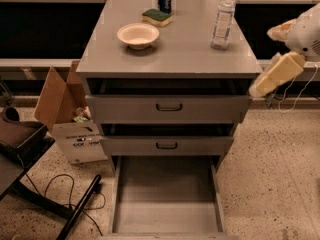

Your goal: Place blue plastic bottle into bottom drawer

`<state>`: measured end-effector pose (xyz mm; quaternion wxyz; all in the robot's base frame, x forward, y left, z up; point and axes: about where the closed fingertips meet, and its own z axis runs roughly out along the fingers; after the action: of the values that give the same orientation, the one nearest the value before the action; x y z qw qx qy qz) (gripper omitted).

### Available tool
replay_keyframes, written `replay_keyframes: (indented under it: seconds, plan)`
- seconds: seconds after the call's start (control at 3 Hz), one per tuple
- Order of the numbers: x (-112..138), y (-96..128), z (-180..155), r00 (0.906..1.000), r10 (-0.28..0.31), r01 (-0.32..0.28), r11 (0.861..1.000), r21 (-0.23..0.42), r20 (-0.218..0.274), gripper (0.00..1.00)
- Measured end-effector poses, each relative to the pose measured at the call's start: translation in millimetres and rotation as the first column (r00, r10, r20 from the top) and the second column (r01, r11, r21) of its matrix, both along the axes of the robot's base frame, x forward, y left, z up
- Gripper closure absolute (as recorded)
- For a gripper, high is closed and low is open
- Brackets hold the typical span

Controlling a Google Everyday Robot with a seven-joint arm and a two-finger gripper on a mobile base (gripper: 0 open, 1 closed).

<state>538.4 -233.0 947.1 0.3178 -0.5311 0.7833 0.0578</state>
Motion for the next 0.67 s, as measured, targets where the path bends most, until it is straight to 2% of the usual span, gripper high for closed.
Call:
replay_keyframes:
  seconds: [0.33,0.67]
  plan:
    - [74,-13,-7,0.9824,-0.074,0.016,0.948,0.318,0.171,0.00]
    - [114,-15,4,0.9325,-0.148,-0.034,0.872,0.487,0.330,0.00]
